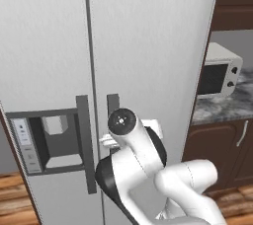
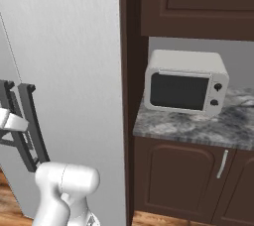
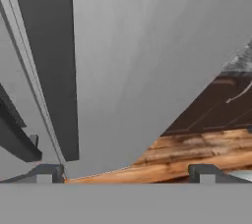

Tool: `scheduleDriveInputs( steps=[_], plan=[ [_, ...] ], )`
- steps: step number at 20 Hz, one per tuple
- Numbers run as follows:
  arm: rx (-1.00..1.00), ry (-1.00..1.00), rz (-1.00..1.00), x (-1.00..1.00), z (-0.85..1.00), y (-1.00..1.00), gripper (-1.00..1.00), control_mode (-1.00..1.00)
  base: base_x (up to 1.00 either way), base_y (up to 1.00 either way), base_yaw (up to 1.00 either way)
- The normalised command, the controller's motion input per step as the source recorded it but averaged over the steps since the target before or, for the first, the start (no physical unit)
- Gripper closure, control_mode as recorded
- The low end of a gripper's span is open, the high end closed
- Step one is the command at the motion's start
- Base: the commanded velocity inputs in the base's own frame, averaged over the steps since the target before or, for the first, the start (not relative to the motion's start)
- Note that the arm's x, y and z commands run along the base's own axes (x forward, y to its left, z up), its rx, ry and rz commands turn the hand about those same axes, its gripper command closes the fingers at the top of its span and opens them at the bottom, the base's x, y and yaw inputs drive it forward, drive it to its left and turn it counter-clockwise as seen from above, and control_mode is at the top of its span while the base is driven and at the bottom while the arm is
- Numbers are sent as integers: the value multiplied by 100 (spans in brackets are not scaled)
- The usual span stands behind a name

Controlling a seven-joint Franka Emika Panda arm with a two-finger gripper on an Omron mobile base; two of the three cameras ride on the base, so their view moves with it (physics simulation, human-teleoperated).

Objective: Open the freezer door, pick up the ice cube tray from the freezer, and place it on the dining counter.

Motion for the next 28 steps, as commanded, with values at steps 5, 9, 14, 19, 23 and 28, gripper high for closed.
scheduleDriveInputs(
  steps=[5,9,14,19,23,28],
  plan=[
    [0,-51,0,-18,-11,100,-100,-100,0,0,0],
    [9,-50,0,-14,-16,83,-100,-100,0,0,0],
    [9,-30,0,2,-3,25,-100,-100,0,0,0],
    [0,-13,0,53,-6,1,-100,-100,0,0,0],
    [0,-16,0,81,-25,17,-100,-100,0,0,0],
    [0,-11,0,55,-19,29,-100,-100,0,0,0]
  ],
)
